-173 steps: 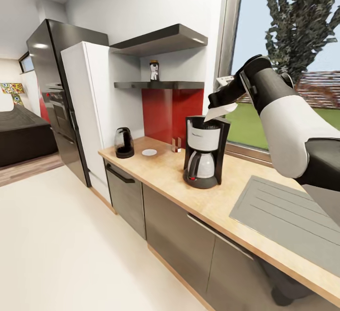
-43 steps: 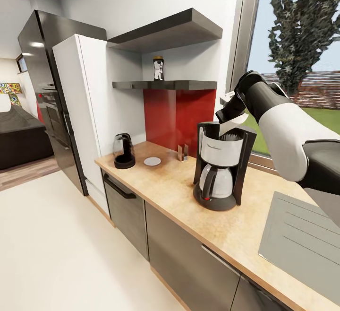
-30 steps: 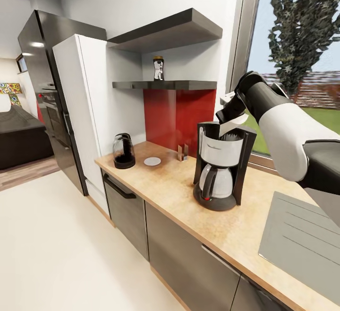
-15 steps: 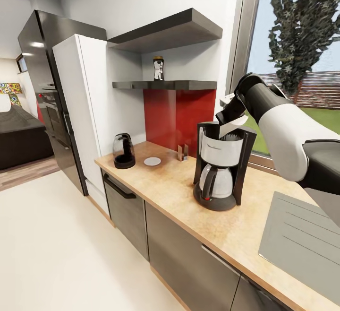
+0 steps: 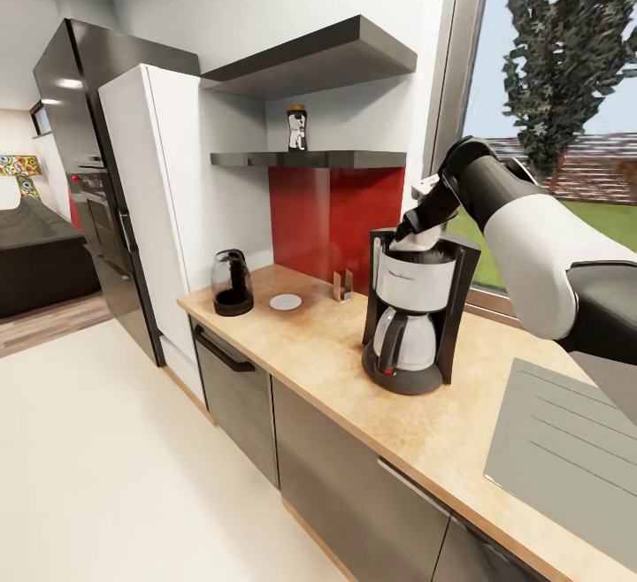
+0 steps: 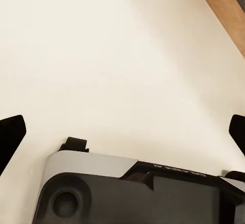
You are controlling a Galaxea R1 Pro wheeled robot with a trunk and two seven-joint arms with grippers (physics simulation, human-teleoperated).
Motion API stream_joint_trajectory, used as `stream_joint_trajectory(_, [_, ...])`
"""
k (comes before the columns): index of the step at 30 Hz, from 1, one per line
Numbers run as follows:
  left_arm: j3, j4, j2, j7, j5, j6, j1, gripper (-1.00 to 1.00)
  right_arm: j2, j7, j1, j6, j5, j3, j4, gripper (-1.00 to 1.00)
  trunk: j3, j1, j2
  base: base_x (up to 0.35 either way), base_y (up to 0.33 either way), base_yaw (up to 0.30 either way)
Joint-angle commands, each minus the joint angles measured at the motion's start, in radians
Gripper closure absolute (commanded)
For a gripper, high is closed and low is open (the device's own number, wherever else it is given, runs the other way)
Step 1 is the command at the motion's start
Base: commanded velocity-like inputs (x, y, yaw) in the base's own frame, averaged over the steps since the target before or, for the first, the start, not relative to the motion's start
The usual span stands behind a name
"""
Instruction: Set up a coffee station on the kitchen countertop: keep the coffee maker on the countertop, move the bottle of coffee from the kitchen shelf to the counter next to the coffee maker, place a paper coffee filter on top of the coffee maker, put the saucer next to the coffee maker with the coffee cup on the saucer, and place the electric kettle next to the coffee maker.
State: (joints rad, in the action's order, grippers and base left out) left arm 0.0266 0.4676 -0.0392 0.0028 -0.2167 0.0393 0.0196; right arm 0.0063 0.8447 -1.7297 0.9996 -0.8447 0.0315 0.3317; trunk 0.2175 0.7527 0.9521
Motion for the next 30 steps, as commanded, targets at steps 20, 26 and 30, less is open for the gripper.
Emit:
stream_joint_trajectory(20, [0.003,0.002,-0.001,0.0,-0.004,0.001,0.0,-1.0,0.001,0.009,-0.001,0.002,-0.008,0.003,0.003,-1.0,0.001,0.0,0.001,0.0,0.0,0.0])
stream_joint_trajectory(26, [0.003,0.002,-0.001,0.0,-0.004,0.001,0.0,-1.0,0.001,0.009,-0.001,0.002,-0.008,0.003,0.003,-1.0,0.001,0.0,0.001,0.0,0.0,0.0])
stream_joint_trajectory(30, [0.003,0.002,-0.001,0.0,-0.004,0.001,0.0,-1.0,0.001,0.009,-0.001,0.002,-0.008,0.003,0.003,-1.0,0.001,0.0,0.001,0.0,0.0,0.0])
